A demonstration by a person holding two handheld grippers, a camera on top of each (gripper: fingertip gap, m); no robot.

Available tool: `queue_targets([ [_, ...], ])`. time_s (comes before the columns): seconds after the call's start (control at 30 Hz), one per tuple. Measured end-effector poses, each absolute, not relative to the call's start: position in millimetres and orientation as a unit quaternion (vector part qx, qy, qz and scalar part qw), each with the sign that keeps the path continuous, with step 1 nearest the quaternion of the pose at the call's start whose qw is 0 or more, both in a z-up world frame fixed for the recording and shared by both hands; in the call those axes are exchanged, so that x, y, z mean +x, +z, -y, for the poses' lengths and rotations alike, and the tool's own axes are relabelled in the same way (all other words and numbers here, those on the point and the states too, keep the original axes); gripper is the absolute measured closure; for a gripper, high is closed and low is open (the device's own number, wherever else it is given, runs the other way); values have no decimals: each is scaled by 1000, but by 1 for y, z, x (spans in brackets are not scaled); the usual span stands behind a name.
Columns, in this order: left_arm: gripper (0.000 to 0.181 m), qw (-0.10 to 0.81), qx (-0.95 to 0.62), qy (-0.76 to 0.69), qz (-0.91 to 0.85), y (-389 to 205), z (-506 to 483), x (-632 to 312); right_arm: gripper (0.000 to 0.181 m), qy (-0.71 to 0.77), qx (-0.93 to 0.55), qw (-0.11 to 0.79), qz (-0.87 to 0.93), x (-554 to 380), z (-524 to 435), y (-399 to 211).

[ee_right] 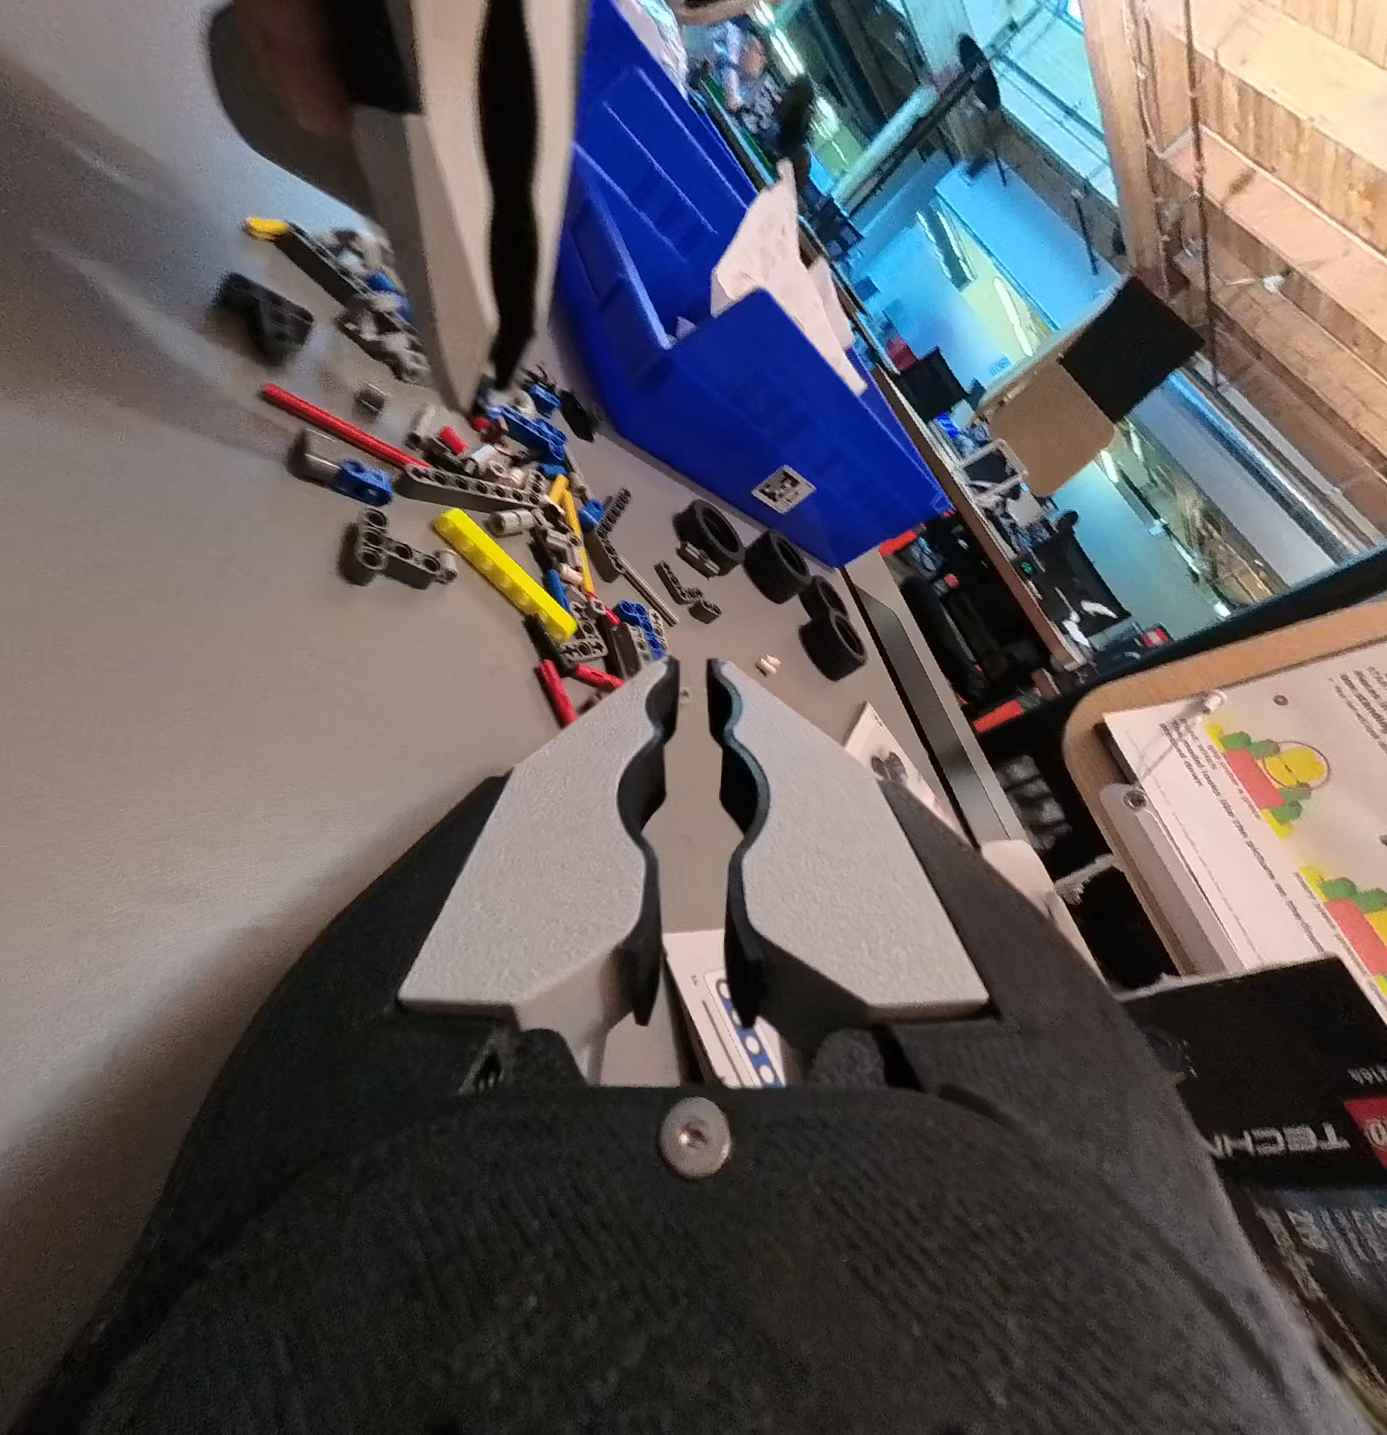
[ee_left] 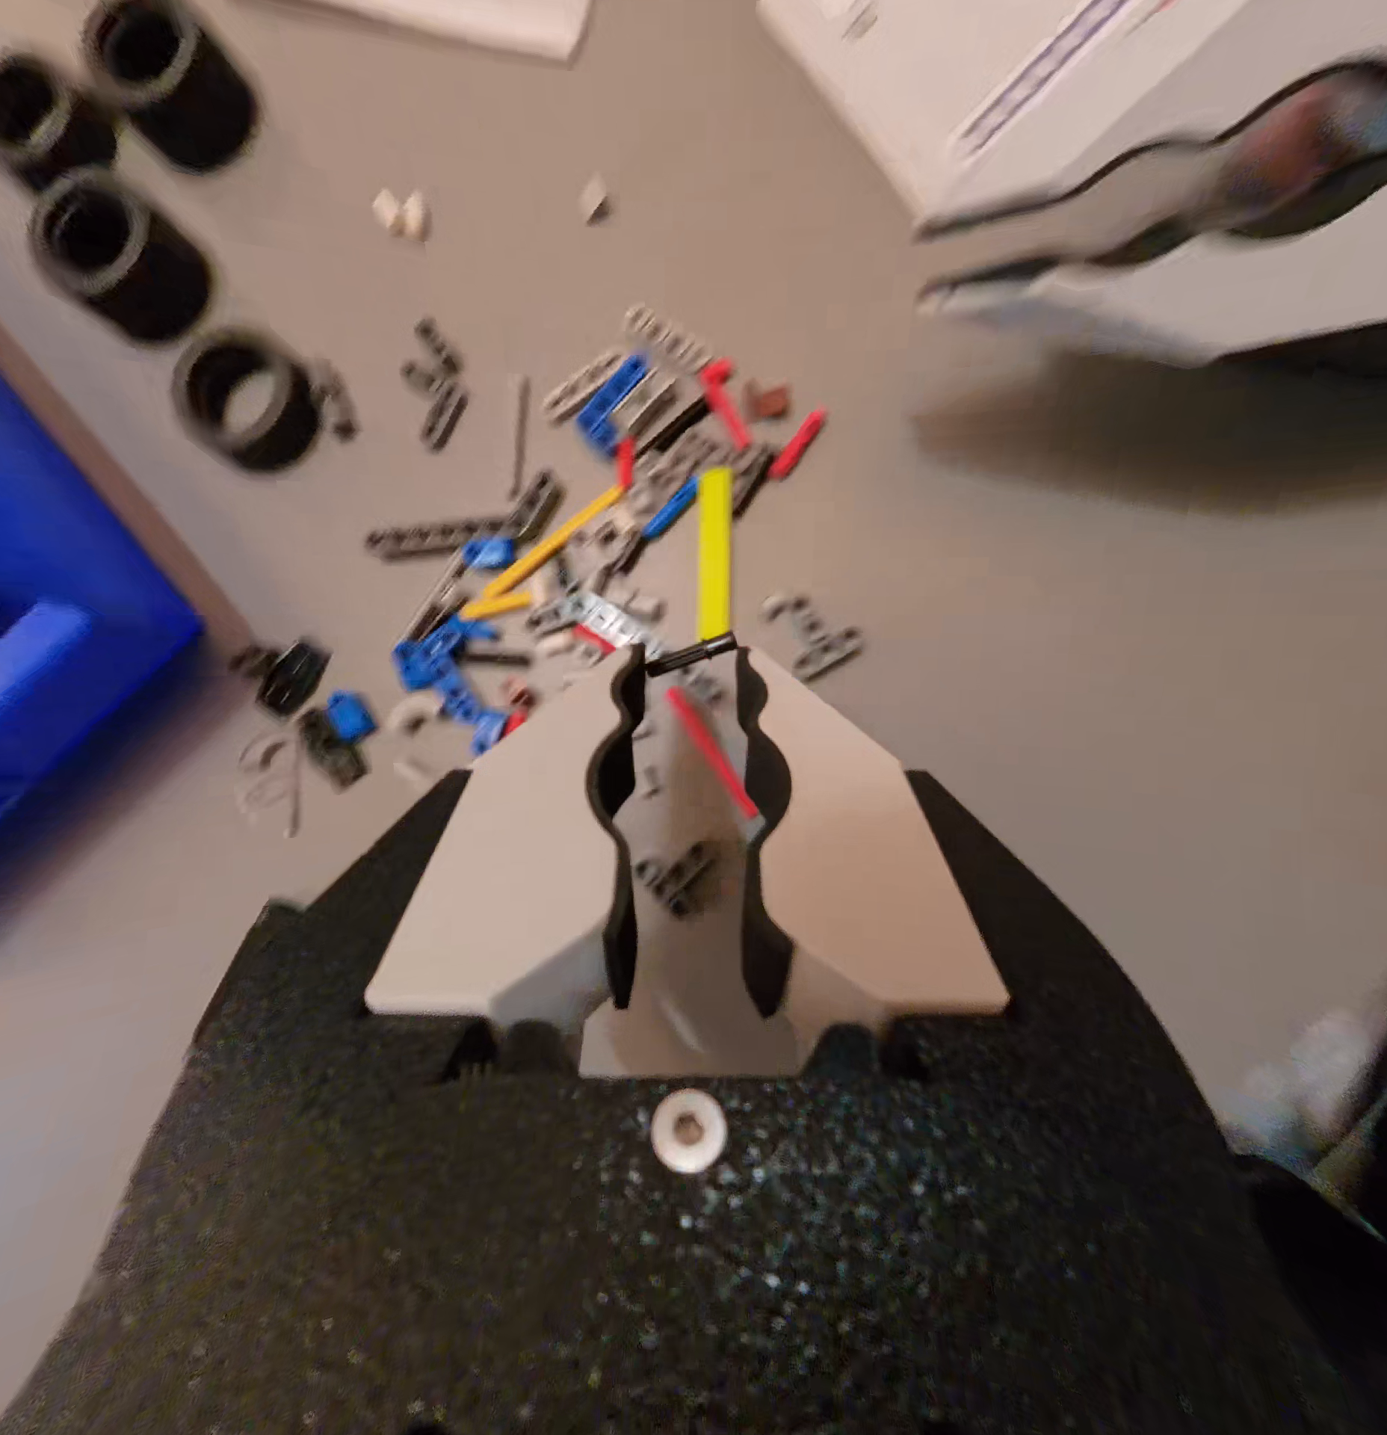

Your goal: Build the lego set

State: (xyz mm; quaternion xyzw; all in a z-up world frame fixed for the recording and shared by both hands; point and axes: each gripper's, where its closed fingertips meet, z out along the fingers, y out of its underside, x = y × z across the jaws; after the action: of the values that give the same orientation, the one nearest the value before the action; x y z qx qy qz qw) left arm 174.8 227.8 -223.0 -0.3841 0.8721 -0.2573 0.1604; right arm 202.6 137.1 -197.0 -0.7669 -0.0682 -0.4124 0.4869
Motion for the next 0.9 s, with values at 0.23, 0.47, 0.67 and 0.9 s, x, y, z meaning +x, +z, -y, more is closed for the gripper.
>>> queue_targets([
  [0.23,160,66,-240,-341,-906,-217,-119,155,140,-327,-780,532,33,143,-110,-178],
  [0.47,160,-30,-123,-384,-915,-234,4,115,149,-352,-827,429,-90,95,6,-196],
  [0.67,160,-22,-115,-358,-926,-253,45,103,149,-371,-812,399,-210,88,96,-210],
  [0.9,154,-19,-116,-347,-930,-257,58,95,149,-346,-830,395,-188,83,97,-223],
])
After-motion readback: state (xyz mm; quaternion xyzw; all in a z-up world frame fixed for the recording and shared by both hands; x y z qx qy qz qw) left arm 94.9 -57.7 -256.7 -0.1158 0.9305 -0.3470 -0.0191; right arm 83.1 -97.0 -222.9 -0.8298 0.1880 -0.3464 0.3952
